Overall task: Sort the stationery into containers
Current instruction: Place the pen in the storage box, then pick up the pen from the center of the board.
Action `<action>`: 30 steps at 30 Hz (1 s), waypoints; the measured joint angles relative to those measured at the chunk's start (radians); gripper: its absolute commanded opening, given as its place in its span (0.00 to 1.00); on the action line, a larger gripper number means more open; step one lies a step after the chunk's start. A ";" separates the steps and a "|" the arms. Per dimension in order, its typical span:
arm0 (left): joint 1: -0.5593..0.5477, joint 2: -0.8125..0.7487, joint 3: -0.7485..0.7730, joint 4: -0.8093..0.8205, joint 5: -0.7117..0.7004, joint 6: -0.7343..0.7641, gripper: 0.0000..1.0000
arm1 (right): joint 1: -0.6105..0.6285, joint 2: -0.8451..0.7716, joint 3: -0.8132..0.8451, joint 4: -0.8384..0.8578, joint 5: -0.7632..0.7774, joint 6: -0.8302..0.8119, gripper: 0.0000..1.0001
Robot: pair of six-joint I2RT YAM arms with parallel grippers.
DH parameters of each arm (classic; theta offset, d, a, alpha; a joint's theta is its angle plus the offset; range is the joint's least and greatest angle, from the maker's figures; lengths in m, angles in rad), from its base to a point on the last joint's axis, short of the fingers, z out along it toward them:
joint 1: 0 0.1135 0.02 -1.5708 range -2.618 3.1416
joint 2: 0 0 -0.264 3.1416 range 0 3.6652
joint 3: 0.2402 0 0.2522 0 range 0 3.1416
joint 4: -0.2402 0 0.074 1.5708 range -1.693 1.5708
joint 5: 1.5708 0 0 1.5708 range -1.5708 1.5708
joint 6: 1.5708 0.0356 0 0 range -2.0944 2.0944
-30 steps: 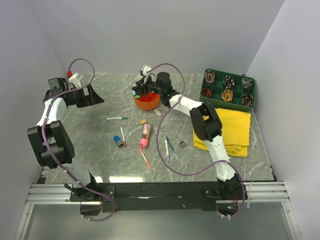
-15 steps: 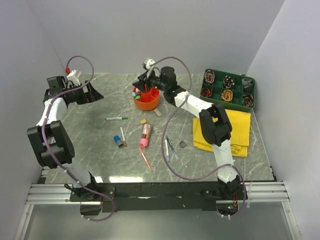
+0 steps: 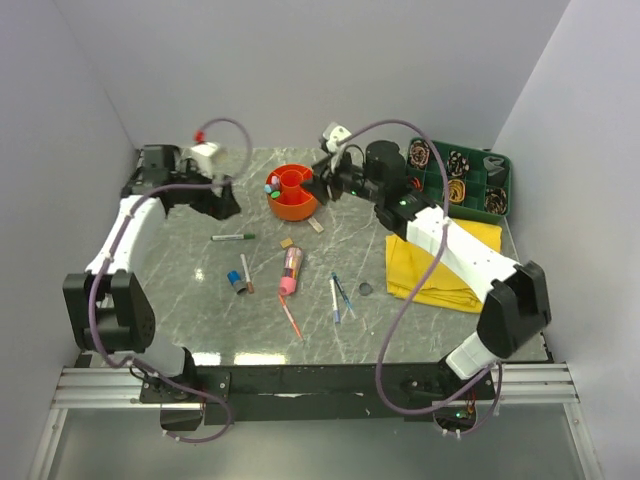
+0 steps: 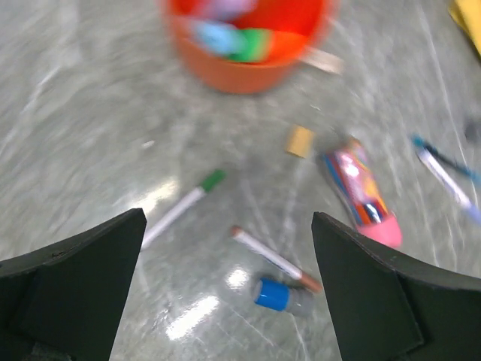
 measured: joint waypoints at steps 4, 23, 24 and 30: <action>-0.148 -0.076 -0.017 -0.102 -0.030 0.164 1.00 | 0.003 -0.068 -0.084 -0.154 0.020 -0.015 0.59; -0.180 0.158 0.065 -0.320 -0.193 0.738 0.70 | 0.005 -0.172 -0.286 -0.370 0.053 -0.084 0.60; -0.181 0.180 0.073 -0.320 -0.195 0.756 0.67 | 0.005 -0.175 -0.286 -0.370 0.053 -0.090 0.60; -0.193 0.315 0.147 -0.323 -0.195 0.814 0.60 | 0.005 -0.183 -0.286 -0.370 0.064 -0.121 0.60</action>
